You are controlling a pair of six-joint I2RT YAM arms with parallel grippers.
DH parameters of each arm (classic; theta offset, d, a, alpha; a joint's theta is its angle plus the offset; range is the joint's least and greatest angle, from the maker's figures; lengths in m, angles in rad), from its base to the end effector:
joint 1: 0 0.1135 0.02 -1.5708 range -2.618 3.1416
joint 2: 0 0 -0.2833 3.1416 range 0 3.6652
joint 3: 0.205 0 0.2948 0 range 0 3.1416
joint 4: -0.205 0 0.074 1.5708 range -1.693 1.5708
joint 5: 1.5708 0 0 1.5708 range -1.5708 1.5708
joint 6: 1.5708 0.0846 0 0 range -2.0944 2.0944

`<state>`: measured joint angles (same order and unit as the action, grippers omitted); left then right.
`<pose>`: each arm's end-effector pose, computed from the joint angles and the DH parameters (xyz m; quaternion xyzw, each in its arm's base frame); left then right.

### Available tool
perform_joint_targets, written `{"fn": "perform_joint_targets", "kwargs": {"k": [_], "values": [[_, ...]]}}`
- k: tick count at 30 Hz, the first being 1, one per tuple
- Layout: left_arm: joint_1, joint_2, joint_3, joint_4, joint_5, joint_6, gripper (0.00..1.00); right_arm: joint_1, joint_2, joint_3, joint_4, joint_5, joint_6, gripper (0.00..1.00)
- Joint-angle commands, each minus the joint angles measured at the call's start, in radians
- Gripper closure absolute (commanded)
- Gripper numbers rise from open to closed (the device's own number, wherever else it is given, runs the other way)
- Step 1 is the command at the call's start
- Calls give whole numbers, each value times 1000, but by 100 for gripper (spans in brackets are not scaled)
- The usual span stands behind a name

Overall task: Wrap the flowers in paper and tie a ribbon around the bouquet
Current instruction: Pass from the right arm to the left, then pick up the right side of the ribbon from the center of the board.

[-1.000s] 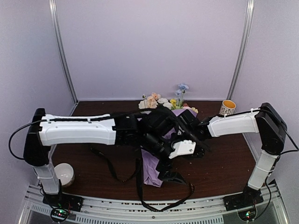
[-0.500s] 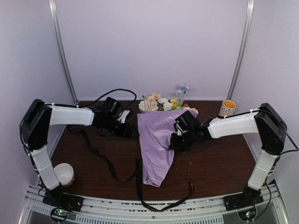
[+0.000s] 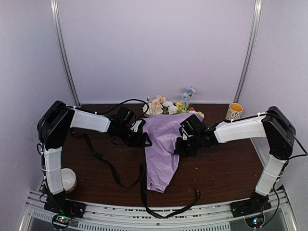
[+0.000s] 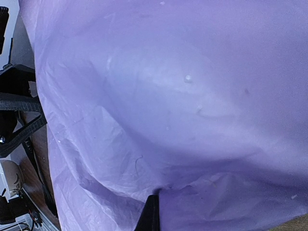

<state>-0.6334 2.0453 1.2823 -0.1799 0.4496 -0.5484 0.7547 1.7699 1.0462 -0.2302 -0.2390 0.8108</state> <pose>0.3714 -0.3183 0.0879 0.1082 0.9234 -0.3438 0.1319 0.2940 0.3040 0.1177 -0.0096 0.9467 0.2931 0.1336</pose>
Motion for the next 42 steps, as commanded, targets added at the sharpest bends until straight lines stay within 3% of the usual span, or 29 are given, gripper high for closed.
{"fn": "perform_joint_targets", "kwargs": {"k": [1, 7, 14, 18, 19, 24, 27, 33, 38, 42], "values": [[3, 85, 25, -11, 72, -29, 35, -8, -15, 25, 18, 2, -10, 100], [3, 114, 34, 26, 130, -50, 55, -8, -14, 34, 24, -6, -8, 100], [3, 100, 36, 57, 167, -54, 100, -8, -22, 29, 16, -3, -16, 100], [3, 95, 23, 79, 167, -69, 100, -8, -43, 40, -29, 22, -44, 100], [3, 93, 18, 86, 163, -76, 100, -8, -46, 50, -55, 31, -57, 96], [3, 83, 2, 125, 146, -117, 100, -8, -120, 89, -291, 192, -127, 51], [3, 80, -6, 134, 139, -126, 100, -1, -211, 71, -435, 259, -139, 40], [3, 71, -38, 175, 141, -144, 100, 161, -352, -58, -677, 392, 22, 37], [2, 71, -43, 179, 146, -144, 100, 346, -333, -134, -704, 328, 191, 31], [2, 69, -38, 179, 147, -143, 100, 448, -275, -167, -603, 225, 266, 30]]}}
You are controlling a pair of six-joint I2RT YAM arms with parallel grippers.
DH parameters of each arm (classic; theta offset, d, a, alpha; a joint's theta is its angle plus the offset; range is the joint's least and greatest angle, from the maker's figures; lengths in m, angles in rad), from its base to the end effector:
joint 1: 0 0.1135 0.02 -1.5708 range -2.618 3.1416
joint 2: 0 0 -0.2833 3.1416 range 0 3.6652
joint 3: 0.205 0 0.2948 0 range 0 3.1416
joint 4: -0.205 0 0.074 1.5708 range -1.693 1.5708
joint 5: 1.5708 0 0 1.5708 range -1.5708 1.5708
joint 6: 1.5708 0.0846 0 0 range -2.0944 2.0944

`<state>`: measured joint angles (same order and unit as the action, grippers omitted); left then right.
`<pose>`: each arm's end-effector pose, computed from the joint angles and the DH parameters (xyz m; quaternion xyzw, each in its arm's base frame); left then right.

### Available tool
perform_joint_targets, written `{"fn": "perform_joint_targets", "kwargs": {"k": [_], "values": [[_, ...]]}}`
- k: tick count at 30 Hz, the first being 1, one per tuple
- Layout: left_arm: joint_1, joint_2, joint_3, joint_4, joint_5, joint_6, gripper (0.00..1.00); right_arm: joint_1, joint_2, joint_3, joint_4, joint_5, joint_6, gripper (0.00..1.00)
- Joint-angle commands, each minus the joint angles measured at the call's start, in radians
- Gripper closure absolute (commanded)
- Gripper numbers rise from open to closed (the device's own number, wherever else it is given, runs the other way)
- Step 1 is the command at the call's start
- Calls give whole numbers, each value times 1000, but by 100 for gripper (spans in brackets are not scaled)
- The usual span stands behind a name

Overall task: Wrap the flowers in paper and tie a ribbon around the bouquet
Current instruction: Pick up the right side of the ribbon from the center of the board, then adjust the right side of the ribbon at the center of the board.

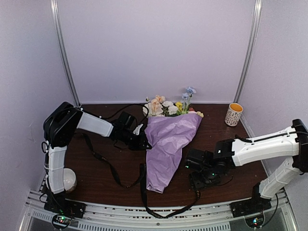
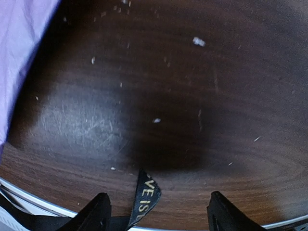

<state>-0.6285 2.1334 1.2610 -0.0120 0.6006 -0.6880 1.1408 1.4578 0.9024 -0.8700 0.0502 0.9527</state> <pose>0.3713 -0.3290 0.0594 0.0727 0.9021 -0.4170 0.0839 0.1239 0.2599 0.1370 -0.0918 0.9928 0.0503 0.0580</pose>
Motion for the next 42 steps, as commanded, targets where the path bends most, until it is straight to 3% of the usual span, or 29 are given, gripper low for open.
{"fn": "perform_joint_targets", "kwargs": {"k": [1, 3, 9, 13, 22, 32, 42], "values": [[-2, -20, -17, 12, -3, -3, 100, 79, 53, -29, 67, -92, 132, 31], [-2, -24, -17, 11, -4, -4, 100, 104, 93, -39, 106, -127, 146, 37], [-2, -45, -23, 24, 2, -21, 100, 126, 154, -97, 268, -239, 163, 68], [-2, -55, -22, 61, 32, -52, 100, 88, 139, -134, 248, -185, 136, 100], [-2, -86, 9, 100, 78, -113, 100, -237, 57, -167, 334, -13, 2, 100], [-3, -136, 34, 142, 100, -164, 100, -476, 120, -74, 263, 173, -141, 100], [-2, -155, 19, 144, 104, -168, 100, -718, -42, 25, 175, 329, -224, 100]]}}
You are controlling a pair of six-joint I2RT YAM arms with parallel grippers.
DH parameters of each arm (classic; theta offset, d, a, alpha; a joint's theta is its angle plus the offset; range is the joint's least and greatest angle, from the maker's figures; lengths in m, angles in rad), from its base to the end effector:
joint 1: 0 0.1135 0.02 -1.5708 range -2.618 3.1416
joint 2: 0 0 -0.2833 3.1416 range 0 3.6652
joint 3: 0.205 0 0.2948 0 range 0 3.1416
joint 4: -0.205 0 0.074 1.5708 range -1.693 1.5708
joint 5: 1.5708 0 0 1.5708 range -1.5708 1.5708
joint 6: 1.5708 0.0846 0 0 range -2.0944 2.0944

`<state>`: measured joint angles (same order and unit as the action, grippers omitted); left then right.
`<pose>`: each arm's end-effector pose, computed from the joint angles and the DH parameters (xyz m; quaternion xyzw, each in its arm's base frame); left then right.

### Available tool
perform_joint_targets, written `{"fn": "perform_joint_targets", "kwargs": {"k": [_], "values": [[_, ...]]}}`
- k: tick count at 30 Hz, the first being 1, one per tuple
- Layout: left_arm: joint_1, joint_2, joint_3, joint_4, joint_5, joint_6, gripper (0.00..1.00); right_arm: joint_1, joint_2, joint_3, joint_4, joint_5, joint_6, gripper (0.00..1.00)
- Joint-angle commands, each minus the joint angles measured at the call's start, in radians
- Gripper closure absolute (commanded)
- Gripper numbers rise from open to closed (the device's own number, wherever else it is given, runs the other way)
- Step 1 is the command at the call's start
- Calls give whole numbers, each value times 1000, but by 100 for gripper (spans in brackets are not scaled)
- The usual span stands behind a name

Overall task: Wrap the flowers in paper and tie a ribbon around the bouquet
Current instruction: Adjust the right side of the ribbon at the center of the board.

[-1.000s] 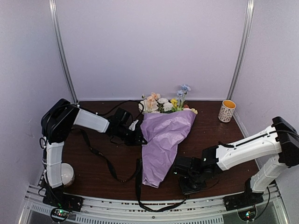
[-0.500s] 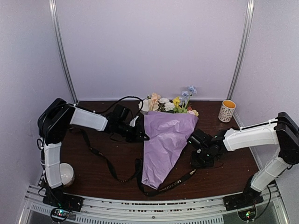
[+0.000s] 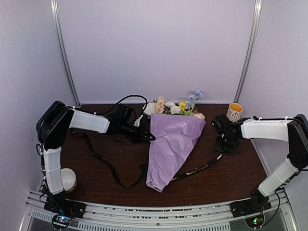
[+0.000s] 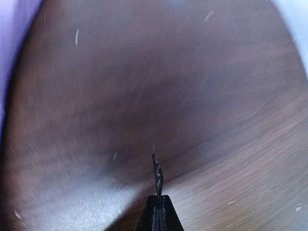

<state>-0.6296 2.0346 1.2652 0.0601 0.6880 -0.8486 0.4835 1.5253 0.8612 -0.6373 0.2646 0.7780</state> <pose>0.3738 -0.3388 0.1184 0.0465 0.8657 -0.4913 0.0841 0.2872 0.1258 0.1158 0.1616 0.9691 -0.0271 0.1846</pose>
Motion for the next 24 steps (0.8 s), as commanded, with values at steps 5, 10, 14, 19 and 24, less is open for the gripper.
{"fn": "perform_joint_targets", "kwargs": {"k": [5, 10, 14, 19, 24], "values": [[-3, -69, -21, 82, 13, -7, 100, -208, -260, 148, -99, 172, -112, 100], [-8, -70, -31, 79, 8, 0, 100, -281, -366, 292, -135, 253, -181, 100], [-18, -57, -35, 70, 3, 12, 100, -282, -403, 450, -123, 241, -246, 100], [-28, -30, -41, 77, -2, 11, 100, -164, -401, 503, 48, 79, -305, 100], [-39, -9, -43, 79, -7, 8, 100, 79, -277, 508, 221, -38, -380, 100]]}}
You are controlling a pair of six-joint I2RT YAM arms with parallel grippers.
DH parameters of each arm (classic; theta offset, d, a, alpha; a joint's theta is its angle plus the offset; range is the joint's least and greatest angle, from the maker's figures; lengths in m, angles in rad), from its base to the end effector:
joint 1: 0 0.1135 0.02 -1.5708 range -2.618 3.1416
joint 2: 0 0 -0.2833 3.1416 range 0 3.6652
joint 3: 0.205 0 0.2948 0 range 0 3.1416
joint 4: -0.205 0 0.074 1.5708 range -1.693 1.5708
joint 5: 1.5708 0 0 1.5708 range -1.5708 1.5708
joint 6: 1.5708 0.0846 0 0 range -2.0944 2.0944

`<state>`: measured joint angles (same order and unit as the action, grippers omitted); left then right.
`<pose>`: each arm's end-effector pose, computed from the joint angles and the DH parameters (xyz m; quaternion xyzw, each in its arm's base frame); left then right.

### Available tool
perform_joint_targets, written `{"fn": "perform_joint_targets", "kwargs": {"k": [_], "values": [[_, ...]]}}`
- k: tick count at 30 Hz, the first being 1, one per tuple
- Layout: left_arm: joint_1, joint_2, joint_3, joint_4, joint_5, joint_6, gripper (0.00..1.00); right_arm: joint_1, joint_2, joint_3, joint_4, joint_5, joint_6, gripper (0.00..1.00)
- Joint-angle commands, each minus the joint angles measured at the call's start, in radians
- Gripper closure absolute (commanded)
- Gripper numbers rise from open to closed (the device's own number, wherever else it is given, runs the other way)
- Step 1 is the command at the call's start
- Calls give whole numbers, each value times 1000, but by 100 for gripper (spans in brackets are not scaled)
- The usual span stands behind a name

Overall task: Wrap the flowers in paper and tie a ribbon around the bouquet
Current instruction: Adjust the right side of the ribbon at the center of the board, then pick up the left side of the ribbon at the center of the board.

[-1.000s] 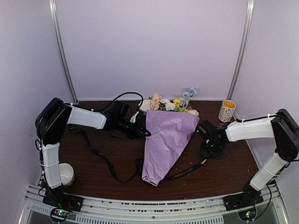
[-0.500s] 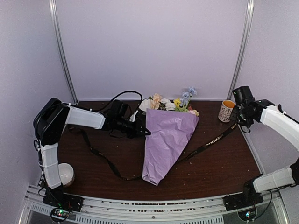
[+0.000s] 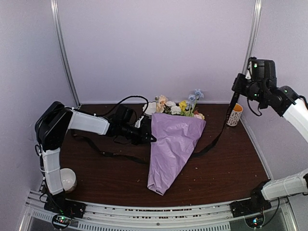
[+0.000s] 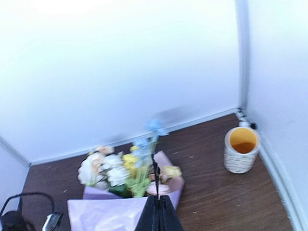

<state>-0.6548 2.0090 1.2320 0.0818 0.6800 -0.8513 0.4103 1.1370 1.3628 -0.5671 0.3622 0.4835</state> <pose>0.3606 -0.3439 0.1209 0.0569 0.8636 -0.4937 0.0851 0.2990 0.0974 0.4424 0.1332 0.7992 0.1125 0.5752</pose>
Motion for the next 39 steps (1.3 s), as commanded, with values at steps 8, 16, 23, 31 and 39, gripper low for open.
{"fn": "perform_joint_targets", "kwargs": {"k": [8, 16, 23, 31, 39], "values": [[-17, 54, -15, 60, -18, 3, 100, 389, 528, 161, 135, -312, -67, 100], [-14, 66, -23, 57, -45, -13, 97, 406, 858, 223, 53, -415, 66, 100], [-3, -17, 3, -127, -161, 101, 47, 397, 955, 215, 24, -420, 104, 100], [67, -238, 38, -466, -510, 295, 3, 387, 978, 195, 53, -445, 107, 100], [477, -460, -201, -528, -599, 178, 7, 386, 984, 212, 45, -480, 83, 100]]}}
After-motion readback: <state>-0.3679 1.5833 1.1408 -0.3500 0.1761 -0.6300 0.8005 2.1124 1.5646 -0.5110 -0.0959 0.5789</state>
